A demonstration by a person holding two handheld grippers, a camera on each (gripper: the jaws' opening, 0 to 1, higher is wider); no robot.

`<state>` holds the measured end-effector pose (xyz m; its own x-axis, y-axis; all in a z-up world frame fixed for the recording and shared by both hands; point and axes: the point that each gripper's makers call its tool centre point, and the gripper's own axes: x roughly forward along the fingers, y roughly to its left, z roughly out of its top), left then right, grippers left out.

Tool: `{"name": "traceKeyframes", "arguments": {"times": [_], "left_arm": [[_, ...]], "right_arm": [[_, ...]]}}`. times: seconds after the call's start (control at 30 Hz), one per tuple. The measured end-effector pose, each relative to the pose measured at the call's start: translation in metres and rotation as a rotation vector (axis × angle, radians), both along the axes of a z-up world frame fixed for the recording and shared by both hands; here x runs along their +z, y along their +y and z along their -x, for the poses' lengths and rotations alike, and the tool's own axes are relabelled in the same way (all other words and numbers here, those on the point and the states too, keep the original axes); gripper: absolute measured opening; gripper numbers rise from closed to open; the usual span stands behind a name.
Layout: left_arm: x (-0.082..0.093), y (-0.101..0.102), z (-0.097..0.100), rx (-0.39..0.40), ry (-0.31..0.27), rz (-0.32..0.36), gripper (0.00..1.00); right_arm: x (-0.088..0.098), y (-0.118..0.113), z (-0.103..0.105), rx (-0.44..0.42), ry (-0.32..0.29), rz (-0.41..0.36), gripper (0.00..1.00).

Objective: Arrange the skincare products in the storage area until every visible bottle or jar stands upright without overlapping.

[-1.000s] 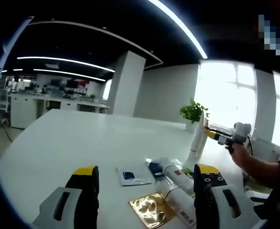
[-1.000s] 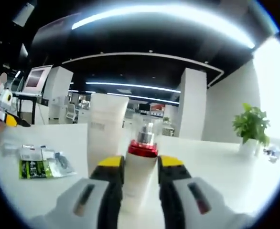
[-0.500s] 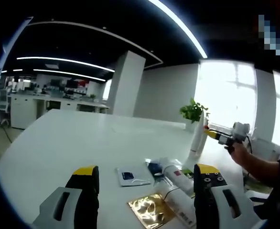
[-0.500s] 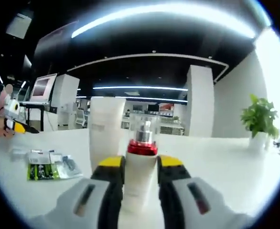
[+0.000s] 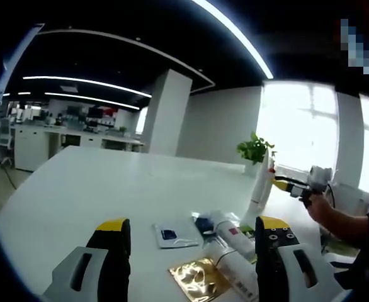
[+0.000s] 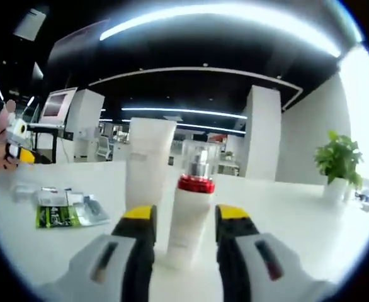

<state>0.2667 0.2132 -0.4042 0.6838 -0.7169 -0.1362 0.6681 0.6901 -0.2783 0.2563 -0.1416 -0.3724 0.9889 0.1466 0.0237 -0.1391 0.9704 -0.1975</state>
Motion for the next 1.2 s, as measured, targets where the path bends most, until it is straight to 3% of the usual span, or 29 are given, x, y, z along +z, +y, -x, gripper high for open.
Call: {"name": "traceKeyframes", "arguments": {"times": [0.4, 0.67, 0.9, 1.2], "left_arm": [[-0.003, 0.002, 0.001, 0.001, 0.009, -0.001, 0.82], [-0.003, 0.004, 0.002, 0.004, 0.008, 0.002, 0.82], [-0.003, 0.003, 0.002, 0.002, 0.009, 0.001, 0.82], [0.000, 0.002, 0.003, -0.003, 0.002, -0.003, 0.82]], "right_arm": [[-0.008, 0.005, 0.003, -0.001, 0.027, 0.008, 0.42], [-0.003, -0.004, 0.007, -0.043, 0.007, 0.009, 0.51], [0.008, -0.009, 0.010, -0.083, -0.033, 0.014, 0.64], [0.015, -0.018, 0.014, -0.139, -0.075, -0.014, 0.89]]}}
